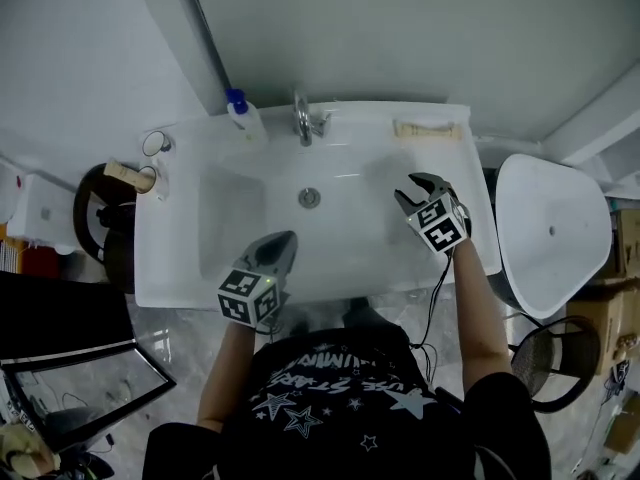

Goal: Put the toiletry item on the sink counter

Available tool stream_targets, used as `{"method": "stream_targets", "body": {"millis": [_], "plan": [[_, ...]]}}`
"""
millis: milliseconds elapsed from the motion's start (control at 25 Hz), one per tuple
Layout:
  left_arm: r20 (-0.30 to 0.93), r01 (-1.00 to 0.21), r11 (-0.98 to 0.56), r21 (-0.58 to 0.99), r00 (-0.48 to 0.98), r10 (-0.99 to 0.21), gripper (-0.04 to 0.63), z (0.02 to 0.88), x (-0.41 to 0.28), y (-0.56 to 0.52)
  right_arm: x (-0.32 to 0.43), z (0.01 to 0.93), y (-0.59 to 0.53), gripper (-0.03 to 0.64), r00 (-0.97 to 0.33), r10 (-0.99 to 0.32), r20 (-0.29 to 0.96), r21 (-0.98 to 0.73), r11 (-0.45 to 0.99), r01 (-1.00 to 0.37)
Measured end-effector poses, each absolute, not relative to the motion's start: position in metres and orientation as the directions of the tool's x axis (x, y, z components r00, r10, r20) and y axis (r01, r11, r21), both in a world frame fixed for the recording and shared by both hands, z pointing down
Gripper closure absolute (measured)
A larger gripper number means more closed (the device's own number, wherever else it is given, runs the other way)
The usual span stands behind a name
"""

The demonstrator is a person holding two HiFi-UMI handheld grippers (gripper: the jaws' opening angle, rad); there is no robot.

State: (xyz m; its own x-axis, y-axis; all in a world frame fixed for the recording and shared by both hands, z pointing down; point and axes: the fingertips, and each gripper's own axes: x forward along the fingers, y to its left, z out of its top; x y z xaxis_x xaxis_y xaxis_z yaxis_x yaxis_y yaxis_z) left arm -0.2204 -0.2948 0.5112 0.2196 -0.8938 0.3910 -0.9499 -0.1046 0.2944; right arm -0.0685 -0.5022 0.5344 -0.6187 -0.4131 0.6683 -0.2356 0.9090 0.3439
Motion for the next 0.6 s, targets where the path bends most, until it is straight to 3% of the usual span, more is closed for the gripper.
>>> {"method": "stream_targets", "body": {"millis": [320, 600], "plan": [[0.36, -0.937, -0.186, 0.295, 0.29, -0.887, 0.575, 0.507, -0.231, -0.253, -0.087, 0.519, -0.424, 0.574, -0.665, -0.487, 0.567, 0.227, 0.868, -0.441], [0.342, -0.908, -0.304, 0.29, 0.395, -0.853, 0.575, 0.502, -0.226, -0.22, -0.074, 0.508, -0.353, 0.601, -0.667, -0.57, 0.48, 0.0, 0.76, -0.65]]}}
